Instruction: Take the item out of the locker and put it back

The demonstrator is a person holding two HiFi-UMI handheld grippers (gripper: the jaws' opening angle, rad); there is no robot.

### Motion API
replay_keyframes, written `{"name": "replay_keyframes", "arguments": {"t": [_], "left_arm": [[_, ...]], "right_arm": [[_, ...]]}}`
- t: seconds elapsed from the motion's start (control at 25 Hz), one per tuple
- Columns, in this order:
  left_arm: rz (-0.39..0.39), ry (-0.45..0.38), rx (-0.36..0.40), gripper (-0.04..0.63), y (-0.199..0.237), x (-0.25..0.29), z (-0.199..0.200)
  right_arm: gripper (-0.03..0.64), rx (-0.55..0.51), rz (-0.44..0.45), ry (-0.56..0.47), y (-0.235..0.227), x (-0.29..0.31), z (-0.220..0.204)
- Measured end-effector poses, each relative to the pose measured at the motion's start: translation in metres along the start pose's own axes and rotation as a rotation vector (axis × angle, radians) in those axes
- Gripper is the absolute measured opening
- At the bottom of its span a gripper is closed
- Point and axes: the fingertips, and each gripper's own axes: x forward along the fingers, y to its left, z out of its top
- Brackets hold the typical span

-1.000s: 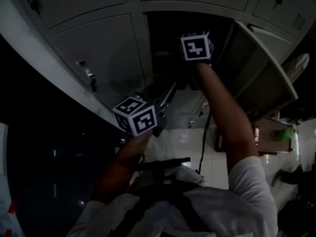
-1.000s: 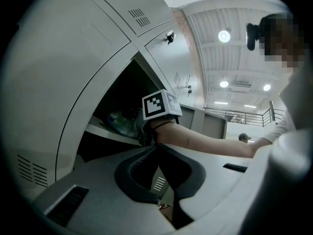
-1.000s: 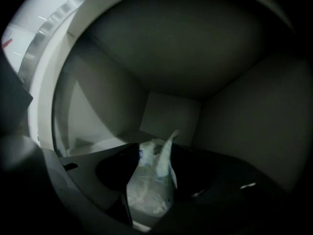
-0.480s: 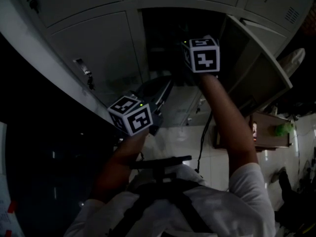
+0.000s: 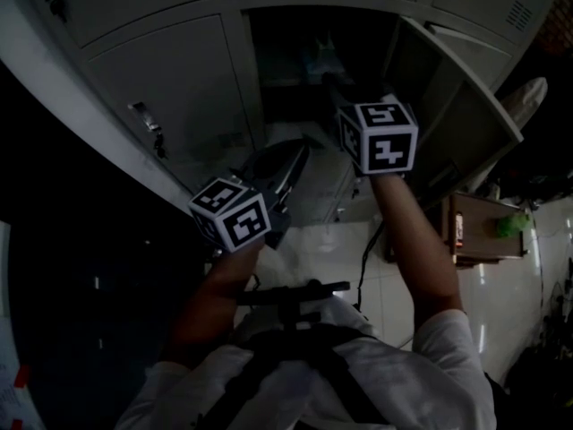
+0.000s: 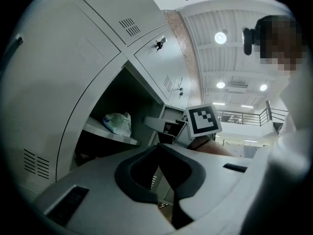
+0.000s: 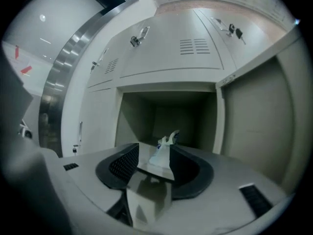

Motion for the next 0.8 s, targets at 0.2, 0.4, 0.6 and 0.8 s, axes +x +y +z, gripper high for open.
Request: {"name": "replay_keyframes", "arguments": {"t": [0.2, 0.4, 0.6, 0.8], "left_arm": [[-0.004, 0.004, -0.002, -0.003, -0.006, -0.008, -0.006], [-0.005, 0.003, -0.005, -0.005, -0.011, -0.017, -0.007], [-0.003, 0.004, 0.002, -0.005, -0.016, -0.026, -0.008], [-0.002, 0.011, -0.006, -0.005, -0.017, -0.033, -0.014]], "right_arm": [[0.199, 0.021, 0.009, 0.009, 0.006, -0.022, -0.015], [0.198, 0.028, 0.000, 0.014, 0.008, -0.041, -0.027], [0.169, 0.055, 0.014, 0.009, 0.017, -0.060, -0.036], [0.152, 0.092, 0.027, 0.019, 0.026, -0.077, -0.049]]}}
